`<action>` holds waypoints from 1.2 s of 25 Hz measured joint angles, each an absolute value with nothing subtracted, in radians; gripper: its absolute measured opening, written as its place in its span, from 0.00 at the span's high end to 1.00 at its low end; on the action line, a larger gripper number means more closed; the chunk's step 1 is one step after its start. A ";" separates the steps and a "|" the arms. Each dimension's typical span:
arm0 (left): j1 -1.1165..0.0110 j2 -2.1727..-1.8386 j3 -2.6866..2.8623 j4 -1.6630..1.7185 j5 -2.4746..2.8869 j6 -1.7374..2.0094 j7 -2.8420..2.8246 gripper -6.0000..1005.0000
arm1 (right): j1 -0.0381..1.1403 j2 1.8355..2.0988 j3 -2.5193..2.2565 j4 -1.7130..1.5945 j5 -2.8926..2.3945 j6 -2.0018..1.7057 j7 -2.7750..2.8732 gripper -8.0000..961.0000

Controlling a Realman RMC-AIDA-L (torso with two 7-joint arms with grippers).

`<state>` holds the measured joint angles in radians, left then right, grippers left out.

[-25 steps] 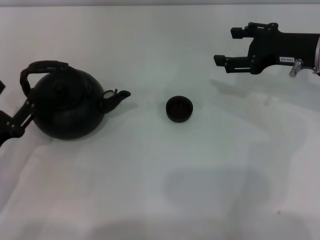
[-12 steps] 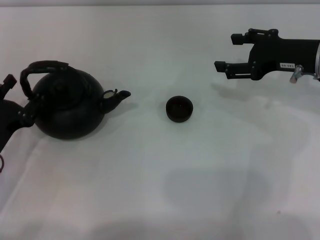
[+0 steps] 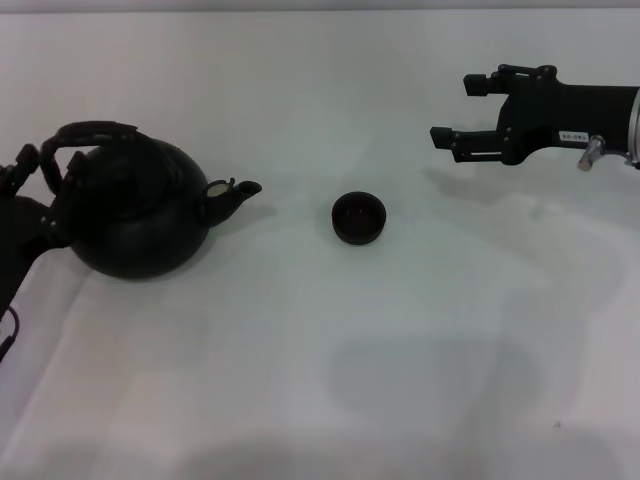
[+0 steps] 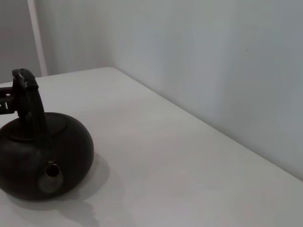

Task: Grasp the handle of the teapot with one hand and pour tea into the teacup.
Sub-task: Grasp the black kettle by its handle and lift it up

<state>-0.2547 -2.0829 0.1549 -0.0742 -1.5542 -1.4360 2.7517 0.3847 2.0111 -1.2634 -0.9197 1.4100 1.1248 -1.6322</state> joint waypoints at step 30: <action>-0.255 -2.083 0.143 -0.160 -1.591 -1.403 2.765 0.76 | 0.385 2.011 -1.267 -0.882 1.405 1.107 -1.658 0.12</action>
<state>-0.2547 -2.0832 0.1433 -0.1596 -1.5912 -1.4034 2.7654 0.3851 2.0111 -1.2670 -0.8818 1.4050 1.1074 -1.6583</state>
